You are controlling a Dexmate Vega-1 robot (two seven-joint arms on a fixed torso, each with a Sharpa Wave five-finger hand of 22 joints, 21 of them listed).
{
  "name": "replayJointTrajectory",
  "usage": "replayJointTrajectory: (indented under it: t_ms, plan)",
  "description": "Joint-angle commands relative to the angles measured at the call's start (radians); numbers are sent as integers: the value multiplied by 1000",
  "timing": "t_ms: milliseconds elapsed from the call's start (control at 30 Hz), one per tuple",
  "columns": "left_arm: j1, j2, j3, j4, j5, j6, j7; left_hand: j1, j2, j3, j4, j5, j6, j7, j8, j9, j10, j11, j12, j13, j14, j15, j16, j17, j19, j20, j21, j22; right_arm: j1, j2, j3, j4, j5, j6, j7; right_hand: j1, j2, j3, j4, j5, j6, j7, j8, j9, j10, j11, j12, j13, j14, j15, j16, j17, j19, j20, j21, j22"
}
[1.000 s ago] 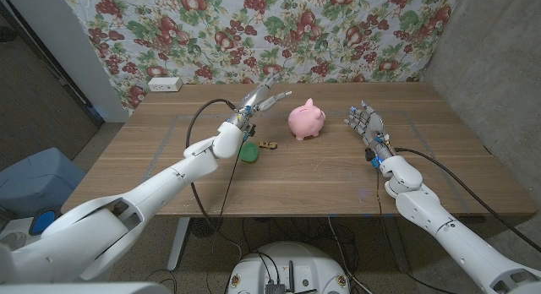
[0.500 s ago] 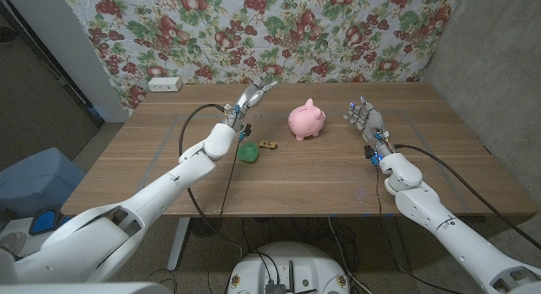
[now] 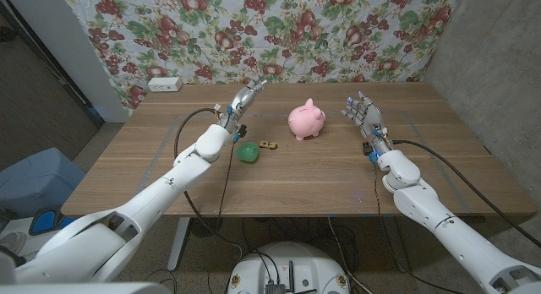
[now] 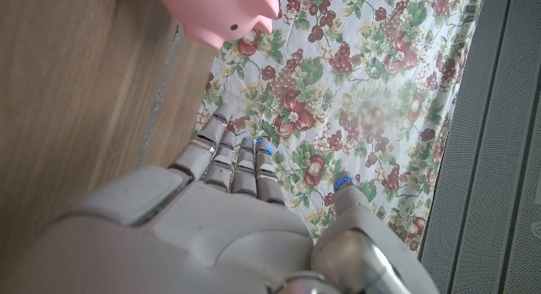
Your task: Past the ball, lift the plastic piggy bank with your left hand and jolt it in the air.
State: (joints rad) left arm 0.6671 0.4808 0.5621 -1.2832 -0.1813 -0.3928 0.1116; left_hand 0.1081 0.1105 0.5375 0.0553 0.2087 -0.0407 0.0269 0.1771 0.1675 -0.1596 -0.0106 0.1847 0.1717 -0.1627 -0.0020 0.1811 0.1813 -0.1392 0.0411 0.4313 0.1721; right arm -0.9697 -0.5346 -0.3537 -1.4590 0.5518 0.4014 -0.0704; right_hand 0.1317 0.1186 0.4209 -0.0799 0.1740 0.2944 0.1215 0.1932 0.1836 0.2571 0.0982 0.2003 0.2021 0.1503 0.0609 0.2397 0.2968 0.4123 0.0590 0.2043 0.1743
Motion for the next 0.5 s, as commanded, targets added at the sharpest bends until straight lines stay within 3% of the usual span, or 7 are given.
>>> replayJointTrajectory:
  t_ms: [33, 300, 500]
  plan:
    - [31, 16, -44, -4, -152, 10, -113, -11, 104, 16, 10, 5, -2, 4, -1, 1, -5, 5, 1, 2, -8, 1, 4, -1, -8, -5, -5, 2, 4, 5, -9, -35, -61, 8, -50, -6, -4, -2, -3, -1, -1, 3, 0, 2, 5, -3, 4, 2, 4, -4, -4, 2, 8, -2, -4, 2]
    - [62, 41, -79, -29, -280, 57, -201, -14, 95, 31, 25, 7, -5, -4, -1, 1, -3, 1, 3, 2, -7, -8, 5, -1, -4, -11, -9, 2, -37, -9, 0, -118, -134, -2, -134, -7, -5, -3, -5, -1, 2, 2, 1, 2, 4, -1, 4, 2, 4, -5, -4, 0, 8, -3, -4, 2]
    - [62, 38, -92, -3, -340, 85, -244, -21, 84, 36, 34, 6, -4, -5, -1, 1, 0, 4, 4, 2, -5, -7, 6, -1, 4, -10, -11, 2, -78, -7, 6, -176, -166, -33, -196, -7, -4, -4, -6, 0, 3, 1, 2, 2, 6, -2, 4, 2, 6, -5, -4, -1, 9, -4, -4, 2]
